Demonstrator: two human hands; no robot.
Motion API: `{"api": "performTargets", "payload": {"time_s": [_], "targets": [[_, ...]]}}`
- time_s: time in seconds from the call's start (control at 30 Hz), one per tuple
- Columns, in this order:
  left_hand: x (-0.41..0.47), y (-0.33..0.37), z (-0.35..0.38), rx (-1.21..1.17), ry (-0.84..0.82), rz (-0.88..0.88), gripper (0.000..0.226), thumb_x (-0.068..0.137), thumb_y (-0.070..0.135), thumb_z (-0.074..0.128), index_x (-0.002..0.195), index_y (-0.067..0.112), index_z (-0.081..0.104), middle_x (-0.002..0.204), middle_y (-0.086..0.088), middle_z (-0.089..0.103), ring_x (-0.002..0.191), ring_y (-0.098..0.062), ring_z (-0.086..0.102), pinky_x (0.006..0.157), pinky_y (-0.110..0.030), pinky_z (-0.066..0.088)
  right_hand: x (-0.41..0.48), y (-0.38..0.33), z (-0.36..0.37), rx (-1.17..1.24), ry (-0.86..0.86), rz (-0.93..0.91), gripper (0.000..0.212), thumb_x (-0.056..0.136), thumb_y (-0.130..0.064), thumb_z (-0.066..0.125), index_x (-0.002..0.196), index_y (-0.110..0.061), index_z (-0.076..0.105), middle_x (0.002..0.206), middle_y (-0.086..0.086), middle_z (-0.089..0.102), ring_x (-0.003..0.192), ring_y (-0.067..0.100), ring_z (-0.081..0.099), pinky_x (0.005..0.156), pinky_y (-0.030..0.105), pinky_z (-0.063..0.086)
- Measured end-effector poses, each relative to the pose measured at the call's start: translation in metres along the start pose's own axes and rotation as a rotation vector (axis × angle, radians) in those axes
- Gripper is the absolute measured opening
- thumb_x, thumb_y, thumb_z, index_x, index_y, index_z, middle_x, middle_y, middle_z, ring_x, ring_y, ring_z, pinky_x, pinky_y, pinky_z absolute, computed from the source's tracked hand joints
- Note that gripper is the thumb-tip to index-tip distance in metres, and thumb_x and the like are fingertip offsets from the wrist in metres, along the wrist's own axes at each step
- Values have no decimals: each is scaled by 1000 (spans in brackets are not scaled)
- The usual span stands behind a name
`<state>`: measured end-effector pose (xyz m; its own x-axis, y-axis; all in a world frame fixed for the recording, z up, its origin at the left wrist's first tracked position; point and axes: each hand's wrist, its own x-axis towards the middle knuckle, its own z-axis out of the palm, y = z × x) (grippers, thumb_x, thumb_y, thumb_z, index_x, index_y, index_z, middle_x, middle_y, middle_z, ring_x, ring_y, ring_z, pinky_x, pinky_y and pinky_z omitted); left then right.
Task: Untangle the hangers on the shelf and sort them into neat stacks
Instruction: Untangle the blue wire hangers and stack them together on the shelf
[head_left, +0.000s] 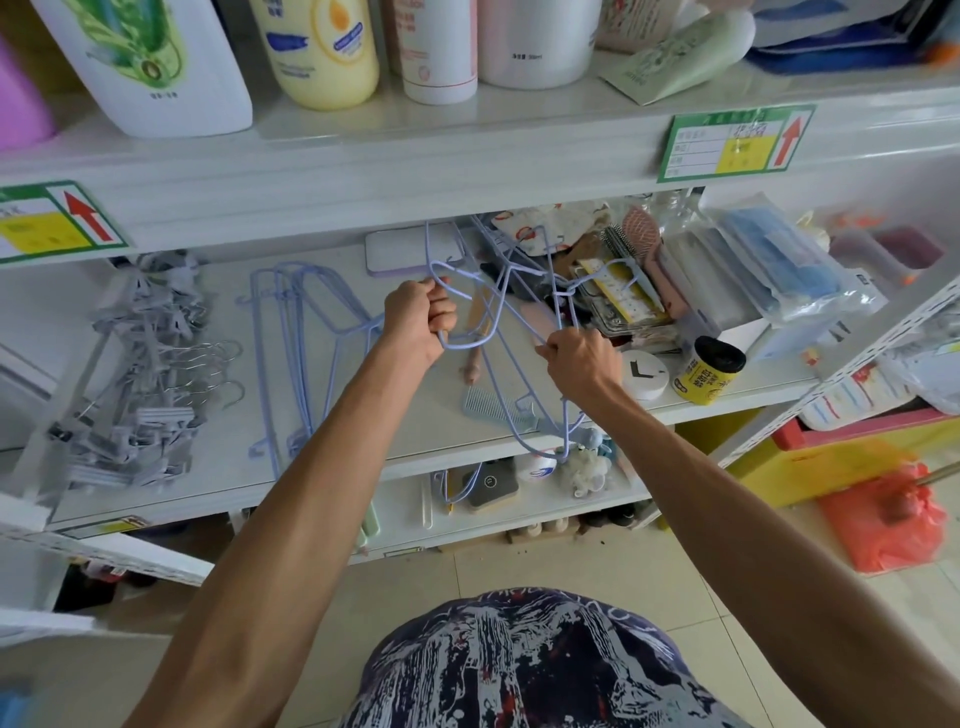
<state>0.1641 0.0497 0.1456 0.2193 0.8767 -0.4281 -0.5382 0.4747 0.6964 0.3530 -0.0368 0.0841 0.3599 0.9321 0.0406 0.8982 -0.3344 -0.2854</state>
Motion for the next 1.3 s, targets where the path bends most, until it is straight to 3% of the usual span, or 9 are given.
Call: {"api": "performTargets", "payload": {"time_s": [0.17, 0.3, 0.47, 0.7, 1.03, 1.1, 1.17, 1.23, 1.3], "targets": [[10, 15, 0, 95, 16, 63, 31, 103, 15, 43, 76, 5, 55, 42, 10, 27, 30, -2, 21, 26, -15, 15, 2, -3, -1, -35, 3, -13, 30, 98, -43, 53, 99, -19, 71, 79, 6, 62, 72, 30, 62, 61, 30, 44], [14, 24, -4, 264, 62, 143, 28, 97, -1, 44, 73, 7, 55, 40, 11, 25, 30, -1, 18, 28, -13, 13, 5, -9, -4, -58, 27, -28, 29, 99, -41, 54, 96, -18, 71, 82, 7, 66, 74, 30, 64, 62, 29, 43], [12, 31, -9, 329, 101, 188, 34, 92, -9, 37, 70, 17, 43, 39, 11, 29, 30, -3, 20, 32, -9, 14, 4, -13, 0, -161, -27, -43, 31, 96, -43, 58, 102, -16, 71, 92, 9, 70, 85, 32, 67, 72, 34, 52], [-3, 11, 3, 61, 43, 87, 37, 100, 2, 28, 69, 21, 37, 43, 10, 27, 30, -2, 20, 27, -12, 13, -3, -21, 9, -273, -15, -132, 29, 98, -38, 54, 106, -14, 68, 94, 9, 70, 87, 31, 67, 65, 31, 42], [-24, -28, -19, 114, 82, 211, 40, 99, 1, 35, 66, 23, 40, 56, 8, 25, 41, -5, 17, 34, -13, 13, -5, -12, 13, -147, -28, -104, 28, 92, -38, 60, 89, -12, 69, 80, 9, 66, 71, 30, 61, 62, 30, 44], [-25, -34, -18, 68, 98, 209, 33, 100, 4, 40, 76, 20, 53, 56, 7, 27, 41, -5, 19, 34, -14, 14, -8, -12, 12, -129, -38, -113, 24, 89, -35, 62, 85, -12, 69, 78, 9, 67, 71, 32, 63, 64, 32, 50], [-27, -40, -12, 22, 102, 203, 23, 101, 5, 42, 103, 6, 64, 59, 6, 29, 41, -5, 21, 33, -15, 15, -11, -10, 10, -114, -26, -128, 22, 89, -30, 61, 80, -10, 68, 73, 10, 65, 66, 32, 63, 62, 33, 53], [-26, -46, -5, 1, 117, 194, 33, 101, 6, 44, 132, -3, 51, 61, 4, 29, 43, -6, 21, 33, -16, 16, -11, -10, 10, -95, 0, -151, 21, 88, -21, 57, 76, -7, 67, 66, 11, 62, 60, 32, 60, 56, 31, 50], [-27, -50, 0, -15, 113, 210, 39, 101, 6, 46, 140, 1, 46, 60, 5, 29, 44, -6, 22, 34, -17, 17, -10, -11, 10, -83, 26, -163, 21, 87, -17, 53, 75, -6, 66, 63, 12, 60, 56, 33, 57, 52, 31, 47]]}}
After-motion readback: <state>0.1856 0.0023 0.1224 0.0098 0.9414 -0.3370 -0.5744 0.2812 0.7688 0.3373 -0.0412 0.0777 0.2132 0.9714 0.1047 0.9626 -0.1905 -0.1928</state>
